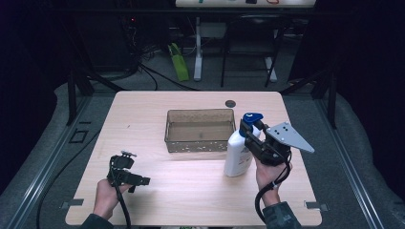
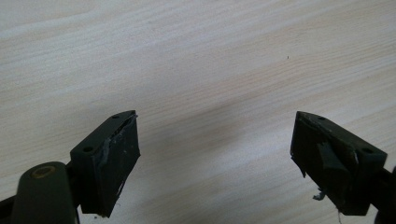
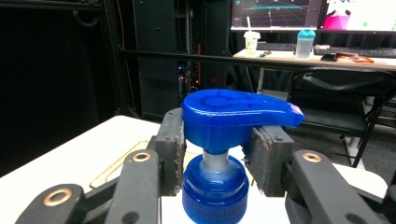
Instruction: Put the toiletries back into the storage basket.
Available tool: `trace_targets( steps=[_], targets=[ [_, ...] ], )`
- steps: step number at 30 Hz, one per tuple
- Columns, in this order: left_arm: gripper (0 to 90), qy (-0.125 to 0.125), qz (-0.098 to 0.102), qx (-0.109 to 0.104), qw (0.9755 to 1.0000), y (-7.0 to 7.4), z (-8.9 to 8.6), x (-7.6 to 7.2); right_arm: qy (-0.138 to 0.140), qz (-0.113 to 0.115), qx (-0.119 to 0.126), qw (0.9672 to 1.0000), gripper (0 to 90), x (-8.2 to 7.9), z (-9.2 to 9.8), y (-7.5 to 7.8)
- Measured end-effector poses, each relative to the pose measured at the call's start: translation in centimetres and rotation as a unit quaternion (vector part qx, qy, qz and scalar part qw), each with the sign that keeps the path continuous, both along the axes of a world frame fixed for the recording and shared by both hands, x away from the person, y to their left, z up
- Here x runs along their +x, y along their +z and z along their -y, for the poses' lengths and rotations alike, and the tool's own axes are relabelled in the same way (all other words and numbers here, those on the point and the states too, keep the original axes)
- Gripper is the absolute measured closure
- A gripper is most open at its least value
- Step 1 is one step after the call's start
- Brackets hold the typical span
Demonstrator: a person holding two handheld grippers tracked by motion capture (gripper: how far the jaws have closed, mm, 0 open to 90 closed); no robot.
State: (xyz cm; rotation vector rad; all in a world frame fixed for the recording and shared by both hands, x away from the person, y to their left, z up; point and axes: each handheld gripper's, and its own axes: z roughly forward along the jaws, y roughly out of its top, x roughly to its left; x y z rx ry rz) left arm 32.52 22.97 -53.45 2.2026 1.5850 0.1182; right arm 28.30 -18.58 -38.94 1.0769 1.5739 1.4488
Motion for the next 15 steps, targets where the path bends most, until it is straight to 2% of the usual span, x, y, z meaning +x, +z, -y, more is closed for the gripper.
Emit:
trace_targets(
  steps=[15],
  targets=[
    [15.2, 0.002, 0.001, -0.001, 1.0000, 0.0, 0.0, 0.0, 0.001, 0.009, 0.003, 1.0000, 59.3, 0.0, 0.1, 1.3]
  ],
)
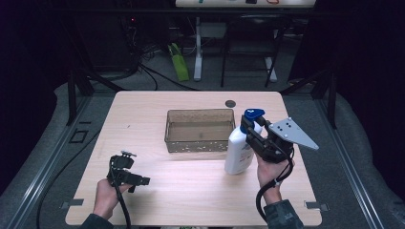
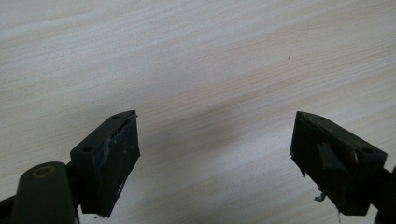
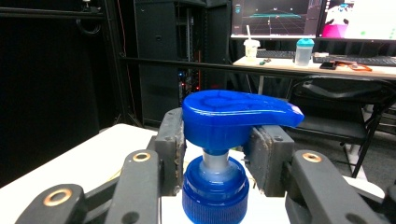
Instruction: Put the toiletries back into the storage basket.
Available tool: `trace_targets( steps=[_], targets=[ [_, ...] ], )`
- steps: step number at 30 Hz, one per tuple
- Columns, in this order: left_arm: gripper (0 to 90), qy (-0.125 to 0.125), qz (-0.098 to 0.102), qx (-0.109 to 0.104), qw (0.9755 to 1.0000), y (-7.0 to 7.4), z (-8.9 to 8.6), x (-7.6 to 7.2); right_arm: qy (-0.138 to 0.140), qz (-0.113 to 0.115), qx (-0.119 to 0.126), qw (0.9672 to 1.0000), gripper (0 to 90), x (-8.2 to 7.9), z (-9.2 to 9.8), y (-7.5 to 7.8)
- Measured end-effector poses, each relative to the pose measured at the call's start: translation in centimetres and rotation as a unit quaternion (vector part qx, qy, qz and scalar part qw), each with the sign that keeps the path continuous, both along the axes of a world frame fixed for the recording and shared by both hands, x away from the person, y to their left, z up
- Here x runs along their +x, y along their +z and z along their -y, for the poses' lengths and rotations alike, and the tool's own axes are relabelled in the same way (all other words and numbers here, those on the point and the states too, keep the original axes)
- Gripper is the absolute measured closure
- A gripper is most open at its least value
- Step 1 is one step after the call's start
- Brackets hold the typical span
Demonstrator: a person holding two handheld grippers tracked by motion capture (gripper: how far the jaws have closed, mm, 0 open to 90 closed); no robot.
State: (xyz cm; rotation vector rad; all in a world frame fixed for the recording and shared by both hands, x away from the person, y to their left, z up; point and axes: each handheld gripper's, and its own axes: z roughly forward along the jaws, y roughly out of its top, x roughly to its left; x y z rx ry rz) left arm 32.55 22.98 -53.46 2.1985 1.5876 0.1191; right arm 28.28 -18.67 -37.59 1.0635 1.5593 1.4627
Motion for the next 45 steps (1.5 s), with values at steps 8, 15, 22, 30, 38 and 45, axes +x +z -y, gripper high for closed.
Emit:
trace_targets(
  steps=[8, 15, 22, 30, 38, 45],
  targets=[
    [15.2, 0.000, 0.000, 0.000, 1.0000, 0.0, 0.0, 0.0, 0.002, 0.007, 0.001, 1.0000, 59.3, 0.0, 0.0, 1.0],
    [15.2, 0.000, -0.001, 0.000, 1.0000, 0.0, 0.0, 0.1, 0.004, 0.012, 0.000, 0.9999, 59.3, 0.0, 0.0, 1.6],
    [15.2, -0.002, -0.002, 0.001, 1.0000, 0.0, -0.1, 0.1, 0.005, 0.014, 0.003, 0.9999, 59.3, 0.2, 0.0, 2.5],
    [15.2, -0.002, -0.002, 0.001, 1.0000, 0.0, -0.1, 0.1, 0.007, 0.014, 0.002, 0.9999, 59.3, 0.4, 0.0, 3.1],
    [15.2, -0.003, -0.002, 0.003, 1.0000, 0.0, 0.0, 0.1, 0.009, 0.016, 0.003, 0.9998, 59.3, 0.8, -0.1, 3.8],
    [15.2, -0.004, -0.002, 0.004, 1.0000, 0.0, 0.0, 0.1, 0.011, 0.021, 0.004, 0.9997, 59.3, 1.2, -0.2, 4.8]
  ],
)
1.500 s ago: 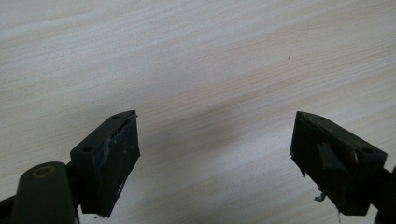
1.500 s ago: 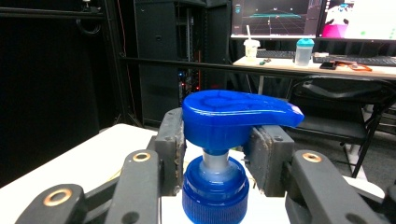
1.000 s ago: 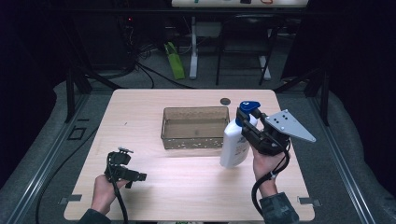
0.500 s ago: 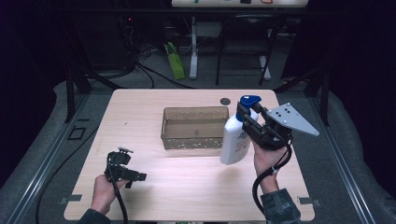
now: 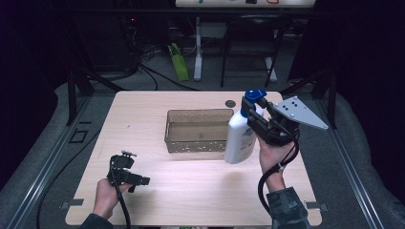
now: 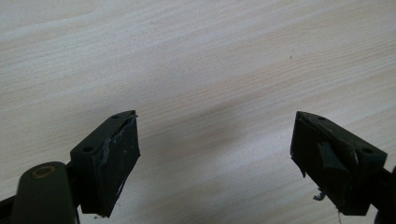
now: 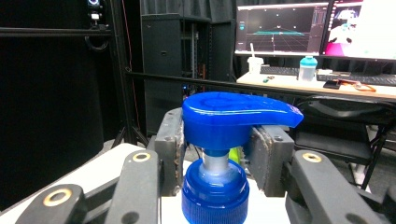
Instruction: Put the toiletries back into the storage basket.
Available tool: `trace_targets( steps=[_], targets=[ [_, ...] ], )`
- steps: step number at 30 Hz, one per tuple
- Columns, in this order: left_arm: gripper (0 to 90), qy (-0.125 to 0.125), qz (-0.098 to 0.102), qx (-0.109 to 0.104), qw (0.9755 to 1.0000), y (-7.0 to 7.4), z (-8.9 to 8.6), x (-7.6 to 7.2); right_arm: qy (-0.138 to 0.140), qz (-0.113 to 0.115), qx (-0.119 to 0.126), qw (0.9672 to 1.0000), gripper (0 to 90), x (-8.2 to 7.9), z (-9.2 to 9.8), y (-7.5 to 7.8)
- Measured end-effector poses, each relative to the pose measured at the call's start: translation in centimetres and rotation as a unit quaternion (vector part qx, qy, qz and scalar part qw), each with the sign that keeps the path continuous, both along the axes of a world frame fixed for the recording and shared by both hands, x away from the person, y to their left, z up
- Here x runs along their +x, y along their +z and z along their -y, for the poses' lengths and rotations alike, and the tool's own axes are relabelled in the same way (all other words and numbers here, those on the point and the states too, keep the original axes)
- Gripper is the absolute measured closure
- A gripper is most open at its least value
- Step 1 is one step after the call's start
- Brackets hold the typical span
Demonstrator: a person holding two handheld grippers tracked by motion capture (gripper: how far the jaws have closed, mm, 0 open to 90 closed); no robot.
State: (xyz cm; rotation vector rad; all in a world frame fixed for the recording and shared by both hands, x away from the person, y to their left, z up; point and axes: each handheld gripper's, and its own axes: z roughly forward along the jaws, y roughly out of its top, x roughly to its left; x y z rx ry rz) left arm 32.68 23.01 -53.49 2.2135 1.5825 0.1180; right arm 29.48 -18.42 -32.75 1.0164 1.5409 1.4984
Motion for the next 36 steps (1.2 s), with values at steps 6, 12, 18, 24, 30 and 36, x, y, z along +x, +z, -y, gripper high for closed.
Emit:
trace_targets(
  steps=[6, 12, 18, 24, 30, 36],
  targets=[
    [15.2, 0.000, 0.000, 0.000, 1.0000, 0.0, 0.0, 0.0, 0.001, 0.006, 0.001, 1.0000, 59.3, 0.3, -0.2, 1.0],
    [15.2, 0.000, 0.000, 0.000, 1.0000, 0.0, 0.0, 0.0, 0.002, 0.008, -0.001, 1.0000, 59.2, 0.8, -0.3, 1.6],
    [15.3, -0.001, -0.001, 0.000, 1.0000, 0.0, 0.0, 0.0, 0.000, 0.007, 0.000, 1.0000, 59.2, 1.3, -0.5, 2.0],
    [15.3, -0.001, 0.000, -0.001, 1.0000, 0.0, 0.0, 0.0, -0.003, 0.007, 0.002, 1.0000, 59.2, 1.8, -0.7, 2.4],
    [15.3, -0.001, 0.000, -0.002, 1.0000, 0.0, 0.0, 0.0, -0.002, 0.007, 0.000, 1.0000, 59.2, 2.4, -1.1, 2.8],
    [15.3, -0.001, 0.001, -0.002, 1.0000, 0.0, 0.0, -0.1, 0.000, 0.007, 0.002, 1.0000, 59.2, 3.0, -1.6, 3.2]
  ],
)
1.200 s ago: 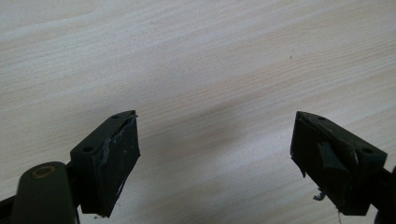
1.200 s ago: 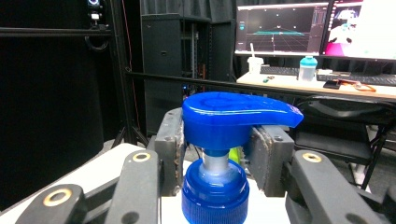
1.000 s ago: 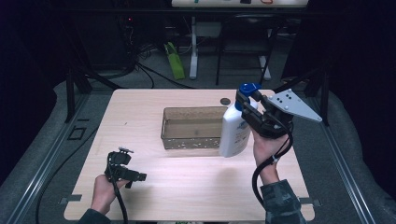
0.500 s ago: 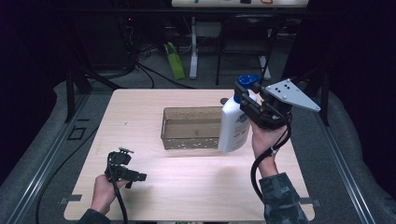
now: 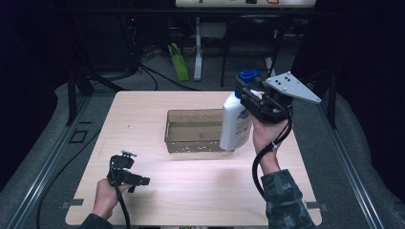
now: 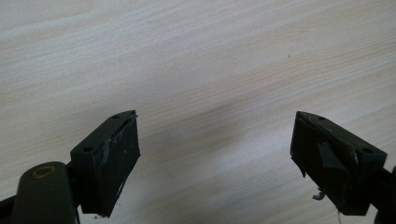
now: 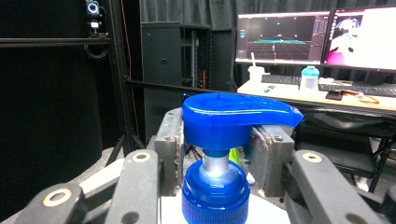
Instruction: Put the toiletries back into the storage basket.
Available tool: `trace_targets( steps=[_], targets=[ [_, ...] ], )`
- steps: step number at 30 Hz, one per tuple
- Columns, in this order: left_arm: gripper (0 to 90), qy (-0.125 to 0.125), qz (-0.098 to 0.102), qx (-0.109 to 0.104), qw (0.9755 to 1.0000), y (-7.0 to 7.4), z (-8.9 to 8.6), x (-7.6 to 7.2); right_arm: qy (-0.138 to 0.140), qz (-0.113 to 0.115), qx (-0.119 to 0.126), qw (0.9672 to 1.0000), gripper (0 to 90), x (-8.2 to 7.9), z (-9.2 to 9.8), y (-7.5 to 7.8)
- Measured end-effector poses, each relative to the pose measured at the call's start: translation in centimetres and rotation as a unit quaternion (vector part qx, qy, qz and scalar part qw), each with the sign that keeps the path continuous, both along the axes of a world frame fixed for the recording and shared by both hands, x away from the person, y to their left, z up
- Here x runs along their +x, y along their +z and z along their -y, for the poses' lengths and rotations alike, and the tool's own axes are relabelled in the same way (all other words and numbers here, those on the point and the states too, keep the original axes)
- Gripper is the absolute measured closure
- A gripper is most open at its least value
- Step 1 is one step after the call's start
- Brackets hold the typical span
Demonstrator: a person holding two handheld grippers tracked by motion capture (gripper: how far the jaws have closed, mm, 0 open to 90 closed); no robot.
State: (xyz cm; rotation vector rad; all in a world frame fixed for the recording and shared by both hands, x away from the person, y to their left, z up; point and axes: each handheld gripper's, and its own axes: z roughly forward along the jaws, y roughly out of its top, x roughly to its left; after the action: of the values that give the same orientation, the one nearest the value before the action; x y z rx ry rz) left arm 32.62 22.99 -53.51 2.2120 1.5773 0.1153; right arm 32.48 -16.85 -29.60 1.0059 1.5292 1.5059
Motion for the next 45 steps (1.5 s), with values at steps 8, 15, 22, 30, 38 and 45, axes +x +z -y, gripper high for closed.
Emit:
trace_targets(
  steps=[8, 15, 22, 30, 38, 45],
  targets=[
    [15.3, -0.003, 0.000, 0.001, 1.0000, 0.0, 0.0, 0.0, 0.002, 0.001, -0.001, 1.0000, 59.2, 0.8, -0.8, 0.5],
    [15.3, -0.004, 0.002, 0.003, 1.0000, 0.1, 0.1, -0.1, 0.003, -0.003, -0.002, 1.0000, 59.2, 1.7, -1.4, 0.5],
    [15.3, -0.005, 0.001, 0.003, 1.0000, 0.1, 0.1, -0.1, 0.002, -0.010, -0.003, 0.9999, 59.2, 2.7, -2.0, 0.1],
    [15.3, -0.006, 0.002, 0.003, 1.0000, 0.1, 0.1, -0.1, -0.001, -0.019, 0.001, 0.9998, 59.2, 3.8, -2.5, -0.5],
    [15.4, -0.008, 0.002, 0.004, 1.0000, 0.1, 0.1, -0.1, -0.001, -0.028, 0.005, 0.9996, 59.2, 4.6, -3.0, -1.2],
    [15.3, -0.008, 0.003, 0.005, 0.9999, 0.1, 0.1, 0.0, -0.004, -0.035, 0.008, 0.9993, 59.2, 5.3, -3.2, -1.7]
  ],
)
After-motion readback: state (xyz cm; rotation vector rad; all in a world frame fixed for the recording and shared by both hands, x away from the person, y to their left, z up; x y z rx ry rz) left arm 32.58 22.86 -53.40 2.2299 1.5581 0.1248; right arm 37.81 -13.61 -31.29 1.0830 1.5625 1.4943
